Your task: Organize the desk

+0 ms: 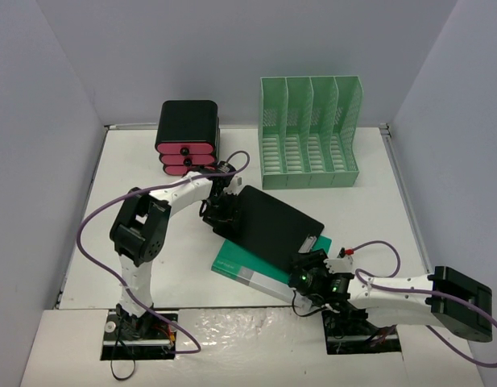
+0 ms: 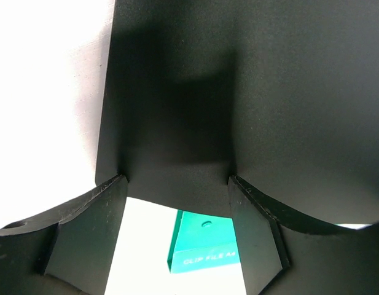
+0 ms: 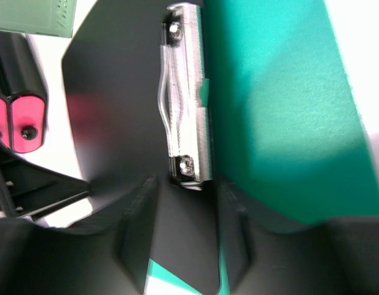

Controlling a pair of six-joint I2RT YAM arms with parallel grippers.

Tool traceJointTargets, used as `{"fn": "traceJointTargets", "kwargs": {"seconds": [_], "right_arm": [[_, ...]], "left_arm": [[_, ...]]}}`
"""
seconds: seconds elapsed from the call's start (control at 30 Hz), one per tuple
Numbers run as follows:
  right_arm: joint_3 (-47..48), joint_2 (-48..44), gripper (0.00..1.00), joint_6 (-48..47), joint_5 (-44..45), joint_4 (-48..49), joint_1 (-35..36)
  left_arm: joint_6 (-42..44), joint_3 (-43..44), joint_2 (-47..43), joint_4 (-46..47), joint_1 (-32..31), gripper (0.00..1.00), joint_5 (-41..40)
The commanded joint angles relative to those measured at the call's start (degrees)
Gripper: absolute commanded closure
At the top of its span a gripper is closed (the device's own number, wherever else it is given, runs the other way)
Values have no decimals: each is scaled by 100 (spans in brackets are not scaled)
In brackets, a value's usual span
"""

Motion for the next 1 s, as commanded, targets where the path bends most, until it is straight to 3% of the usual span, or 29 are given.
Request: {"fn": "traceJointTargets", "kwargs": {"seconds": [0.0,0.2,0.43,0.77,0.97], "right_arm": [[-144,32,72,85,-254,-420,65],[-5,-7,100,-235,-184,-420,65],[642,28,100,-1162,-32,-668,65],[3053,647,100,-3635,374,-1706,73],[3963,751,100,-4043,580,-2371,91]], "left_arm": [[-11,-59,123,-10,-82,38,267],[-37,-145,65,34,-82,38,271],[-29,-179,-211,7,-90,38,74],[-47,74,-1075,-329,-90,37,-652],[-66,316,-1375,-541,-92,37,-886]]}}
